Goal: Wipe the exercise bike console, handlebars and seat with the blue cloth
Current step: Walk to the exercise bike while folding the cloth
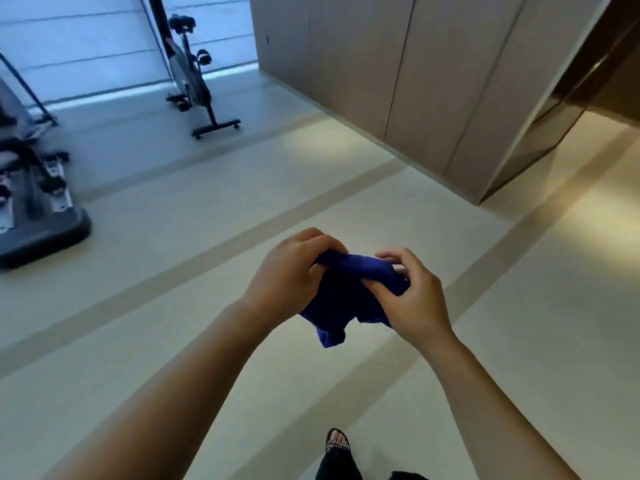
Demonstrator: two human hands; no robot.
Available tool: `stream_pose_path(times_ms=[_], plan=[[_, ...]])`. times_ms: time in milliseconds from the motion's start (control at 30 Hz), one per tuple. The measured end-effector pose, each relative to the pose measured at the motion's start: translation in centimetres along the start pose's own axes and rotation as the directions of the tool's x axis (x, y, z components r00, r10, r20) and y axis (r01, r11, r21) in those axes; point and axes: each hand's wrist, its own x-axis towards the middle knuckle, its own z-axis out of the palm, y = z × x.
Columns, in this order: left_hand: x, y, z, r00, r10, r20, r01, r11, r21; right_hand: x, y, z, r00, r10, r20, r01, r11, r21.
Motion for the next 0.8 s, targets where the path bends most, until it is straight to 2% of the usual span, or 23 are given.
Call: stream_pose_path(times_ms=[233,333,467,633,733,800], plan=[[6.7,-9.9,-4.1,0.974,-0.192,-0.124,0.195,0.981,0.017,14.5,-0.1,8.8,0.972,-0.136,0.193,0.124,0.989,0.074],[9.6,-15.6,-6.9,0.942,-0.258,-0.217,0.265,0.964,0.003,21.0,-0.6,14.2,0.945,-0.152,0.290,0.122,0.985,0.118],[13.2,-24.3,-10.2,0.899,-0.345,-0.270,0.359,0.933,0.000,28.6,-1.5,22.4,0.901,-0.212,0.378,0.194,0.977,0.086],[18.2,-34.5,-15.7,0.871,-0.415,-0.261,0.417,0.907,-0.052,37.4,-3.6,32.1,0.888,-0.217,0.406,0.204,0.976,0.076],[21.7,-40.0,-19.4,0.876,-0.402,-0.264,0.403,0.913,-0.053,42.8,-5.2,37.1,0.886,-0.197,0.420,0.142,0.977,0.160],[24.3,-43.6,-21.7,0.876,-0.392,-0.280,0.393,0.918,-0.053,46.7,-6.1,40.4,0.887,-0.213,0.411,0.154,0.973,0.173]])
